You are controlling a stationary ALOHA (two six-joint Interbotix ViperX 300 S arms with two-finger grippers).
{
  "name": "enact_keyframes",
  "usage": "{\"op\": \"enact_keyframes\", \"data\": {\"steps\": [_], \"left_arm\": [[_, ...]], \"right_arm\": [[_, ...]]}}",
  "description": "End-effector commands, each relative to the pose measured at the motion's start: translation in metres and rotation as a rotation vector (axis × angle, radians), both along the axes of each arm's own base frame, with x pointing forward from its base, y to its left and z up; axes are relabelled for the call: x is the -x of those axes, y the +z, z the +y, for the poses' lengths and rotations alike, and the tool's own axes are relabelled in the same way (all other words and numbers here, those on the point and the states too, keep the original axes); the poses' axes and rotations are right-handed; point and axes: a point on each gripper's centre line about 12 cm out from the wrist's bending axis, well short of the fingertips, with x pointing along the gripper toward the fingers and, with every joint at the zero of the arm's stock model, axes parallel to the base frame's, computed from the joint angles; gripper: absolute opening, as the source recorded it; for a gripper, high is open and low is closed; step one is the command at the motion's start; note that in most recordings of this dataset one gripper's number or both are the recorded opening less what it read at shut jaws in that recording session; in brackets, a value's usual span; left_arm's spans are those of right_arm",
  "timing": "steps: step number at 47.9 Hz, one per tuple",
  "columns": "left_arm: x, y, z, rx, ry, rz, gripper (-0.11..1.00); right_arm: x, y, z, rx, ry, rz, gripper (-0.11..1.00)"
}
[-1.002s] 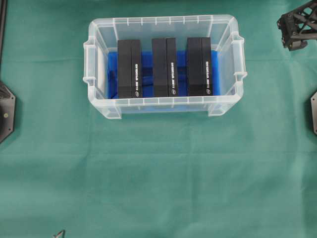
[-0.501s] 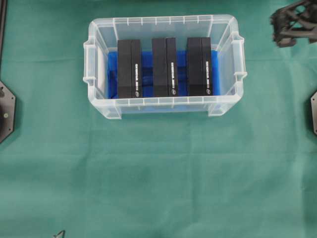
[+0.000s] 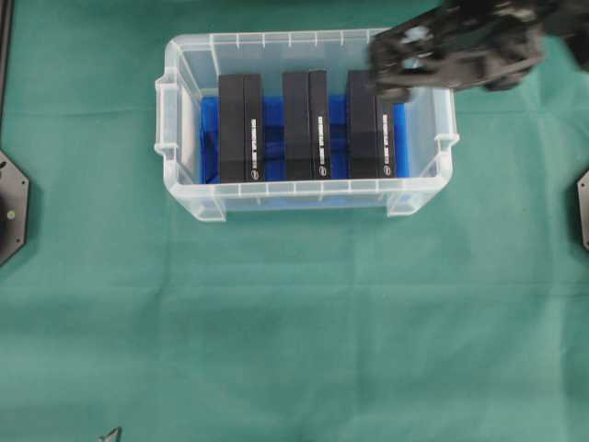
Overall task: Take the box out of the case with the right arm.
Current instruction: 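Lower the open right gripper over the middle black box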
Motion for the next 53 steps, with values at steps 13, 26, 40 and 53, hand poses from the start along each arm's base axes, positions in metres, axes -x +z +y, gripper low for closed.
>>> {"op": "enact_keyframes", "data": {"steps": [13, 26, 40, 53], "left_arm": [[-0.002, 0.007, 0.001, -0.002, 0.004, -0.022, 0.02], [-0.002, 0.008, 0.001, -0.002, 0.004, -0.025, 0.02], [-0.002, 0.007, 0.001, -0.002, 0.004, -0.022, 0.02], [-0.002, 0.007, 0.001, -0.002, 0.004, -0.020, 0.02]], "right_arm": [[-0.075, 0.009, 0.001, 0.019, 0.036, -0.061, 0.94], [-0.104, 0.000, 0.003, 0.021, 0.053, -0.071, 0.94], [-0.102, -0.001, 0.001, 0.037, 0.052, -0.056, 0.94], [-0.103, -0.001, 0.001, 0.044, 0.052, -0.058, 0.94]]}}
